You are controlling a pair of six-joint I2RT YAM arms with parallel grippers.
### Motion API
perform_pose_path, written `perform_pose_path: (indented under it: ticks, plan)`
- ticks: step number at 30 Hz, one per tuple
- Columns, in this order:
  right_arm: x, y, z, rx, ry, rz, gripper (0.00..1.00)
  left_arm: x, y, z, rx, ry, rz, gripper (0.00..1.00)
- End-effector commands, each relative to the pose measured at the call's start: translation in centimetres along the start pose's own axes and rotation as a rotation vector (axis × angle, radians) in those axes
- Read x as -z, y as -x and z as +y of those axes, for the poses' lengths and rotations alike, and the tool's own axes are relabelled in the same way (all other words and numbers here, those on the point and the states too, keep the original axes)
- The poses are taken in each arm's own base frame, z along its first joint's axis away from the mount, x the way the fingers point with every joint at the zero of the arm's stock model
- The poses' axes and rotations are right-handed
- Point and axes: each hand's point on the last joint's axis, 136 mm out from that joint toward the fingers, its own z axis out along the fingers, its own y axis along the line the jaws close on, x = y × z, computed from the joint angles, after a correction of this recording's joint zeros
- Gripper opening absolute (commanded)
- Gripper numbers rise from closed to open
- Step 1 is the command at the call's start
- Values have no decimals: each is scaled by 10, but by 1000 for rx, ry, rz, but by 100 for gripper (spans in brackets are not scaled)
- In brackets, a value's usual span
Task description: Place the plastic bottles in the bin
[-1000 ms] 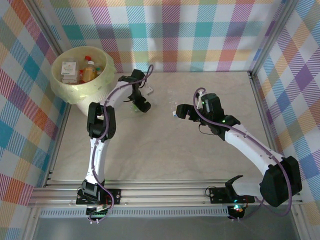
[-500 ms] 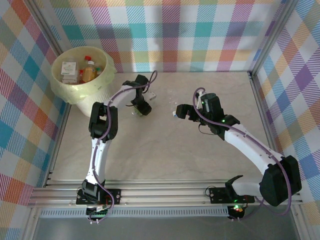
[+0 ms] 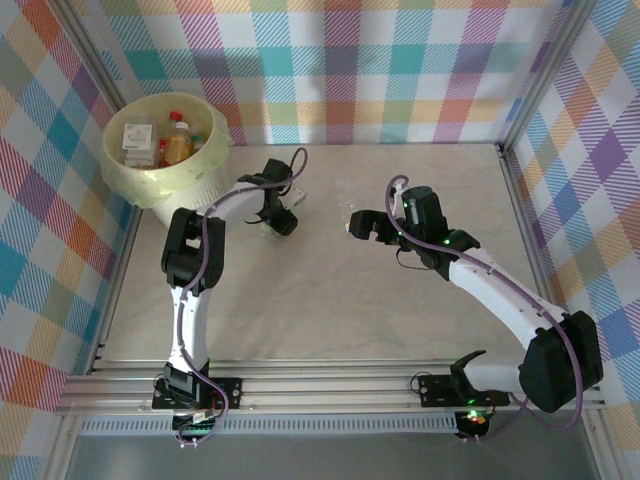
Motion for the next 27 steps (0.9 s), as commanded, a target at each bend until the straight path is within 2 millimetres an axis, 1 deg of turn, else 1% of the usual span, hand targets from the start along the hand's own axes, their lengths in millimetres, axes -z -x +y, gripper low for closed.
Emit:
perform_pose_path:
  ticks: [1, 10, 17, 21, 27]
  plan:
    - [2, 10, 18, 32, 73, -17, 100, 33, 21, 2, 44, 15, -119, 42]
    - [-1, 10, 40, 53, 182, 11, 100, 70, 19, 0, 201, 24, -253, 37]
    - [-4, 12, 60, 69, 235, 29, 100, 117, 24, 2, 364, -6, -384, 36]
    - [-14, 15, 51, 51, 170, 29, 100, 142, 26, 0, 444, -40, -458, 36]
    - [-38, 16, 33, 18, 75, 41, 100, 184, 22, 6, 556, -75, -540, 35]
